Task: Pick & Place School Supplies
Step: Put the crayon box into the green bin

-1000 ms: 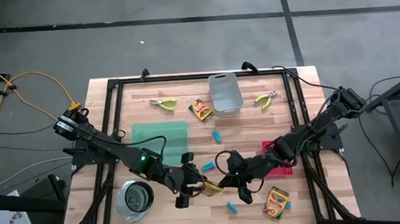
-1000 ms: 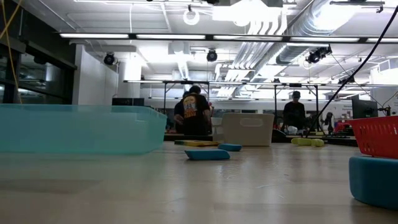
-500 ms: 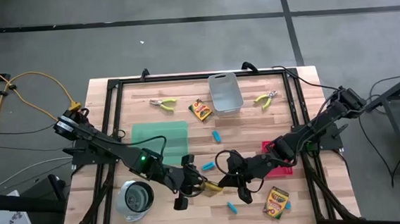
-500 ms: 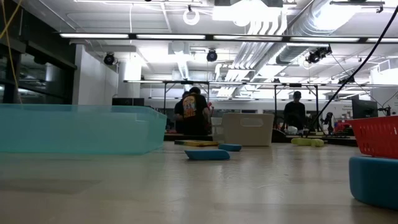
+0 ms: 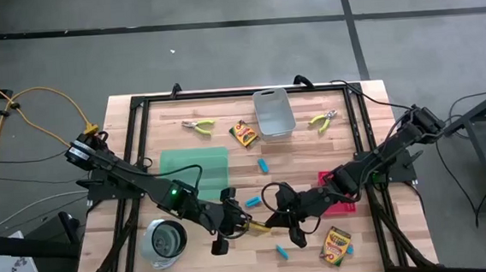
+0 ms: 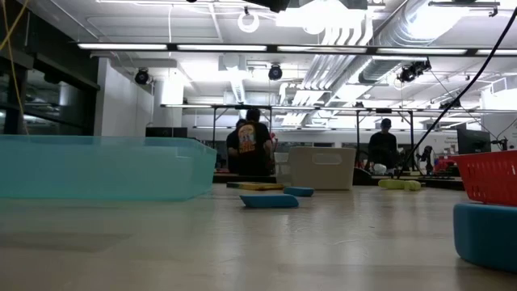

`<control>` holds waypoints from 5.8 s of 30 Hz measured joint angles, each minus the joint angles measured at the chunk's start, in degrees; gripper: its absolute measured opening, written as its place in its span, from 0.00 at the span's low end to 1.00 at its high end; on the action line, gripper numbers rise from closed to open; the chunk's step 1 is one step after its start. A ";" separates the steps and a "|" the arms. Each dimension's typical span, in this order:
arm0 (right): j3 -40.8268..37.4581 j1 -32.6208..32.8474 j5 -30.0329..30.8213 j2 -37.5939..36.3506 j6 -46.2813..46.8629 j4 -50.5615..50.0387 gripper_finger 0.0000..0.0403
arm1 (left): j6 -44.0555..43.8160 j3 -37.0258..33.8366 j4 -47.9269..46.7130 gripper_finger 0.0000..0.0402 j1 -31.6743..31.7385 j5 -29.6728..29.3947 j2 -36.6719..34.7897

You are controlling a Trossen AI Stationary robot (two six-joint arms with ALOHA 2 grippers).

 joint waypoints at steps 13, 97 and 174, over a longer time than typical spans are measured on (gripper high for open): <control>0.00 -0.08 0.42 0.00 -1.05 0.93 0.20 | -0.46 -0.02 -0.15 0.06 -0.02 -0.02 0.00; -0.02 4.68 13.01 -3.39 -19.47 -13.12 0.38 | -59.67 -29.92 -7.13 0.31 25.89 1.15 -15.87; -0.02 -33.04 19.50 16.31 -60.67 -14.23 0.38 | -0.10 -29.83 -1.27 0.31 19.93 -3.30 -27.91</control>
